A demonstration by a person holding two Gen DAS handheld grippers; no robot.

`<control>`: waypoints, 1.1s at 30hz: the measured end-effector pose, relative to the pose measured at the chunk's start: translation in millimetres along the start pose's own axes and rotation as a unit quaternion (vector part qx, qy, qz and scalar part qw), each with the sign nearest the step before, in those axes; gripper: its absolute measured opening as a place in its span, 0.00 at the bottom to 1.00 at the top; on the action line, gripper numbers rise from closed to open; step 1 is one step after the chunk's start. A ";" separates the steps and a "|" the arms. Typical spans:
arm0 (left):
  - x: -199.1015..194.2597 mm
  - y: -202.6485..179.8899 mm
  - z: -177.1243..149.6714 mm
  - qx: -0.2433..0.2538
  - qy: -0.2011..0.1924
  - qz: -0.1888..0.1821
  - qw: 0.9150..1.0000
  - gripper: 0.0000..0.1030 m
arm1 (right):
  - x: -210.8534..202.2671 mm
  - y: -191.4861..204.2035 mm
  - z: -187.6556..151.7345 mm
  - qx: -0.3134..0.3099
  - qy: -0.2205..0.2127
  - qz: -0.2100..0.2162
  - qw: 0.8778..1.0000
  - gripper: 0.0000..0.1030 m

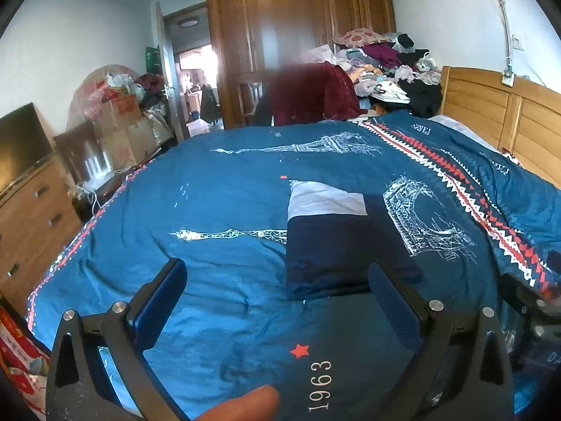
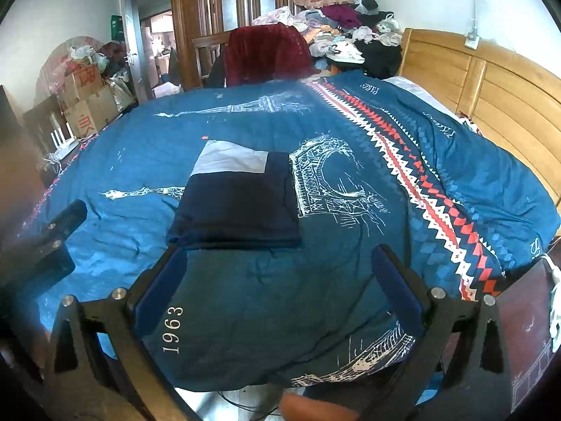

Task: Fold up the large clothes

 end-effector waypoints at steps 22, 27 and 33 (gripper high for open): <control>6.6 12.2 -0.1 -0.022 0.002 0.006 1.000 1.00 | 4.5 9.8 4.3 -0.013 -0.001 0.019 1.000 1.00; 11.0 15.0 0.2 -0.028 0.007 0.004 1.000 1.00 | 6.5 11.8 4.8 -0.014 0.002 0.026 1.000 1.00; 14.0 15.1 -0.8 -0.030 0.010 0.004 0.999 1.00 | 6.9 11.7 5.6 -0.014 0.002 0.026 1.000 1.00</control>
Point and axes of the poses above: each gripper's, at about its wrist camera, not at the fingertips, and x roughly the way its jaws point, y to its left, z to its top, the point moved 4 cm from there along x, roughly the way its jaws point, and after that the axes turned 13 degrees about y, right-handed, at the moved point
